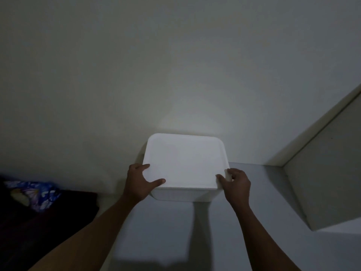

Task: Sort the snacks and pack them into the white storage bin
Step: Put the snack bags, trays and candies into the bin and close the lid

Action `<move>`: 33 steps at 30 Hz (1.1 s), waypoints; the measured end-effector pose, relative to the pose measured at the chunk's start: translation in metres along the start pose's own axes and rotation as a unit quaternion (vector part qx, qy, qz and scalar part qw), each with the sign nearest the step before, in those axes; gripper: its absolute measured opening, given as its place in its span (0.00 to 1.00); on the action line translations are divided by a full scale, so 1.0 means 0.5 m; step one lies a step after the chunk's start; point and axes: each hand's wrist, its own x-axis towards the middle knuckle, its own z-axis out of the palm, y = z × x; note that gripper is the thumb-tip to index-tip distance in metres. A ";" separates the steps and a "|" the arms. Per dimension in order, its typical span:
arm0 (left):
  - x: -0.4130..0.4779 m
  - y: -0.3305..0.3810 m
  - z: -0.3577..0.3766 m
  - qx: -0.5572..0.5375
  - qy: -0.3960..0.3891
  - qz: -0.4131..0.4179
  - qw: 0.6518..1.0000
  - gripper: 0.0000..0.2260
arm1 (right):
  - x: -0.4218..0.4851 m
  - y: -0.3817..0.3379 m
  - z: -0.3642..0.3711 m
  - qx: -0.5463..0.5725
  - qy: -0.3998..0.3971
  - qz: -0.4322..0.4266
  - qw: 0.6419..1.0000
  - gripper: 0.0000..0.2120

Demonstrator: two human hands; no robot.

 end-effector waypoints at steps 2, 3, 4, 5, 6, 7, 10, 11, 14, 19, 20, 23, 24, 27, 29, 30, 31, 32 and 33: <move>-0.004 0.003 0.011 -0.007 0.018 0.007 1.000 0.39 | 0.006 -0.003 0.001 0.019 0.011 0.010 1.000 0.19; -0.006 0.004 0.014 -0.007 0.027 0.013 1.000 0.38 | 0.008 -0.004 0.002 0.028 0.016 0.013 0.999 0.18; -0.009 0.003 0.014 -0.009 0.037 0.021 0.999 0.37 | 0.008 -0.004 0.004 0.036 0.021 0.014 0.999 0.17; -0.012 0.000 0.015 -0.007 0.051 0.035 0.998 0.37 | 0.006 -0.004 0.007 0.044 0.027 0.014 0.999 0.16; -0.014 -0.005 0.017 -0.001 0.065 0.051 0.997 0.37 | 0.004 -0.004 0.008 0.052 0.031 0.014 0.998 0.15; -0.017 -0.012 0.021 0.012 0.078 0.065 0.995 0.37 | 0.001 -0.001 0.009 0.059 0.034 0.013 0.998 0.15; -0.023 -0.015 0.024 0.042 0.098 0.098 0.989 0.36 | -0.001 0.010 0.010 0.073 0.043 0.008 0.996 0.13; -0.022 -0.012 0.025 0.050 0.098 0.109 0.988 0.35 | -0.001 0.013 0.010 0.075 0.044 0.009 0.996 0.13; -0.017 -0.004 0.029 0.064 0.093 0.118 0.987 0.33 | 0.007 0.019 0.014 0.075 0.042 0.016 0.996 0.12; -0.018 0.008 0.036 0.087 0.070 0.083 0.990 0.37 | 0.011 0.030 0.023 0.072 0.054 0.027 0.996 0.11; -0.018 0.008 0.036 0.091 0.067 0.079 0.990 0.37 | 0.010 0.033 0.024 0.069 0.055 0.023 0.996 0.11; -0.019 0.006 0.035 0.090 0.065 0.068 0.992 0.37 | 0.009 0.037 0.025 0.054 0.051 -0.001 0.997 0.10; -0.021 0.006 0.037 0.076 0.063 0.055 0.994 0.37 | 0.008 0.037 0.025 0.039 0.050 -0.009 0.998 0.10; -0.026 0.009 0.047 0.035 0.076 0.028 0.996 0.33 | 0.005 0.038 0.025 0.024 0.051 -0.022 0.998 0.12; -0.025 0.015 0.050 0.034 0.077 0.018 0.996 0.33 | 0.005 0.037 0.026 0.031 0.052 -0.016 0.998 0.13; -0.023 0.017 0.049 0.033 0.072 0.009 0.997 0.33 | 0.005 0.037 0.028 0.030 0.051 -0.014 0.998 0.13; -0.019 0.019 0.047 0.031 0.066 0.002 0.997 0.33 | 0.005 0.040 0.030 0.032 0.049 -0.014 0.998 0.13; -0.014 0.020 0.046 0.032 0.058 -0.002 0.998 0.34 | 0.004 0.041 0.031 0.037 0.048 -0.012 0.998 0.13; -0.007 0.022 0.046 0.035 0.049 -0.005 0.998 0.35 | 0.003 0.041 0.031 0.044 0.048 -0.009 0.998 0.13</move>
